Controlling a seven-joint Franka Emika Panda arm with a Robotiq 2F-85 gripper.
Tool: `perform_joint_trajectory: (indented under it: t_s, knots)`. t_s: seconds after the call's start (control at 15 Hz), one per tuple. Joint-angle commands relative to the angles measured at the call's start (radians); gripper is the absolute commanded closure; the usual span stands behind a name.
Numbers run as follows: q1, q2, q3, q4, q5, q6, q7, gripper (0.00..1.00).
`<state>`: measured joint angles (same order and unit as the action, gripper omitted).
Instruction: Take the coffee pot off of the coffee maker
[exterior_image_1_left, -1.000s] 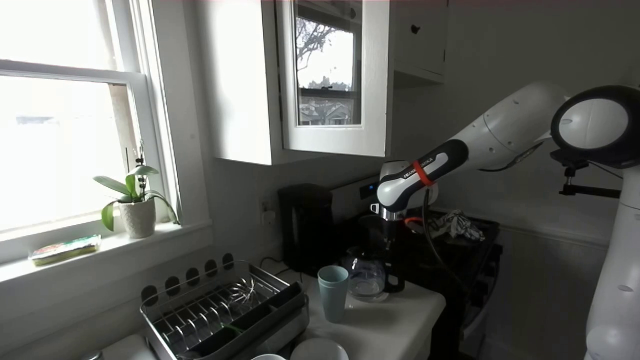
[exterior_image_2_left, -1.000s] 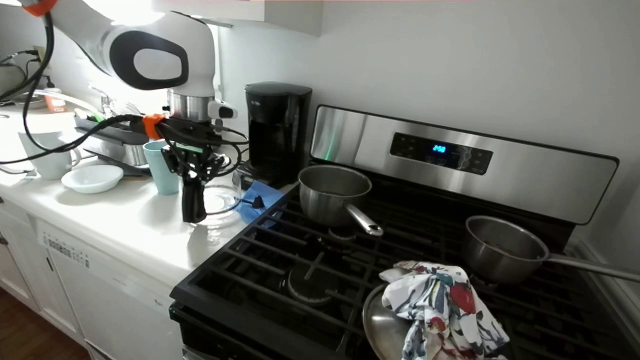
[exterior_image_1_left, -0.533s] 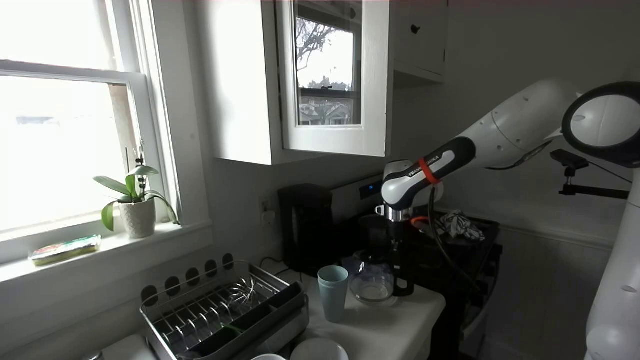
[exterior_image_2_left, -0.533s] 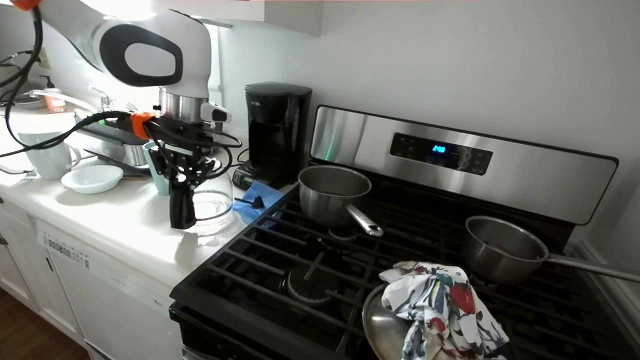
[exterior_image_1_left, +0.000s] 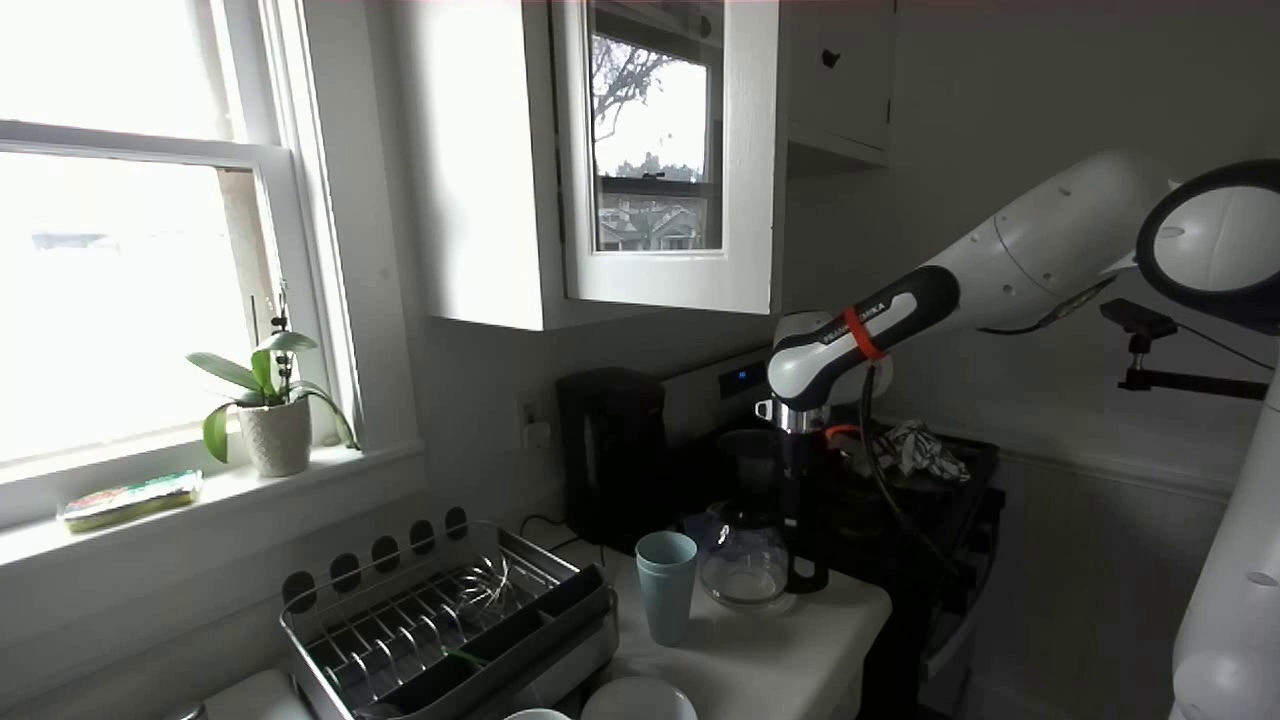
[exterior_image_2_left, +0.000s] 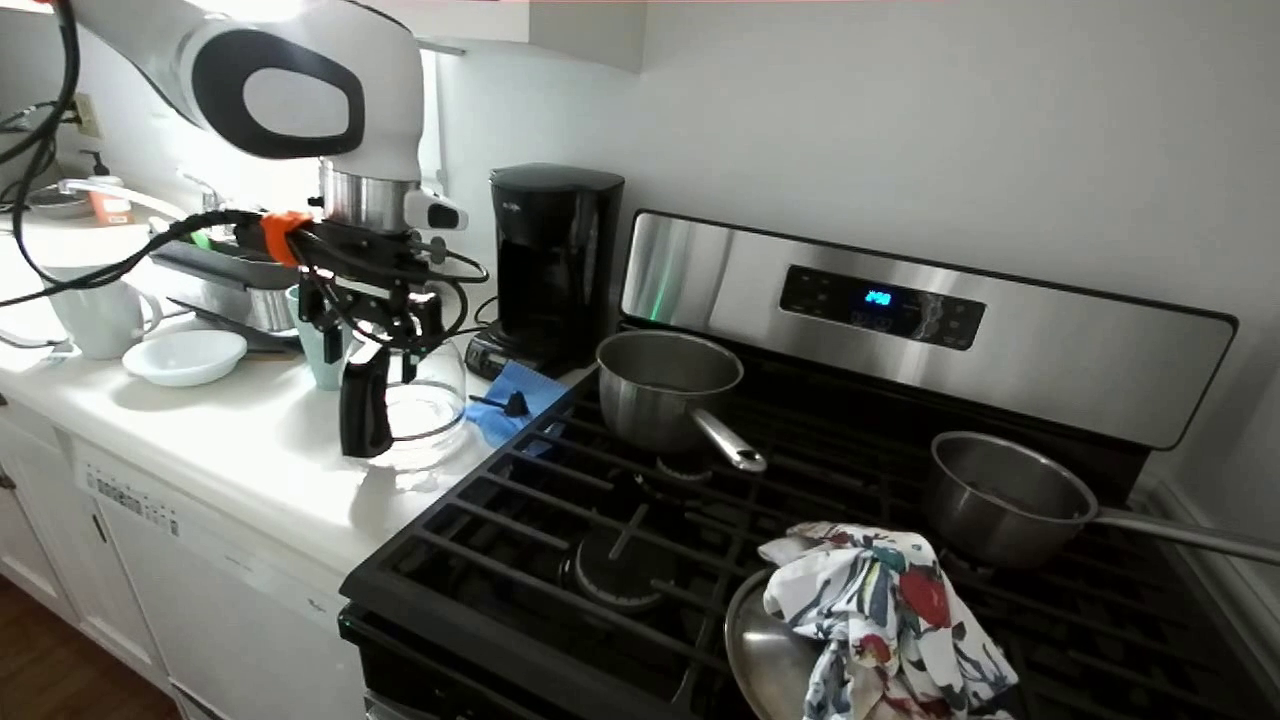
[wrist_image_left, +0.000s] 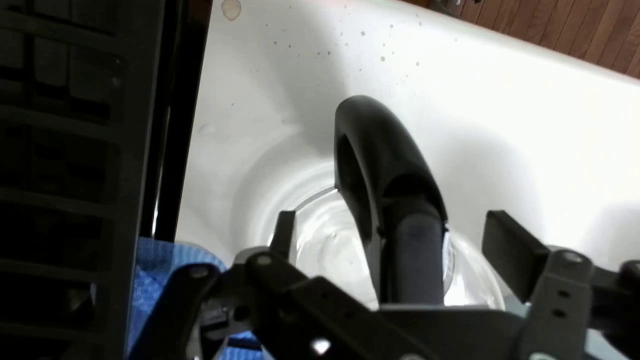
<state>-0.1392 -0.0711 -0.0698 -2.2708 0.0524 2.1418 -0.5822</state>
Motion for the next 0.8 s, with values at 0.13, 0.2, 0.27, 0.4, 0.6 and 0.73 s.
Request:
perform_joint_trajectory:
  t_s: [0.13, 0.2, 0.27, 0.4, 0.6, 0.73]
  knots:
    - [0.025, -0.128, -0.034, -0.002, 0.037, 0.051, 0.011, 0.00]
    - [0.028, -0.147, -0.035, 0.004, 0.037, 0.052, 0.017, 0.00]
    - [0.032, -0.163, -0.036, 0.012, 0.034, 0.053, 0.024, 0.00]
    - [0.044, -0.187, -0.038, 0.032, 0.024, 0.039, 0.028, 0.00]
    - [0.061, -0.185, -0.042, 0.073, 0.013, -0.019, 0.040, 0.00]
    - [0.066, -0.188, -0.048, 0.055, 0.011, 0.010, 0.025, 0.00]
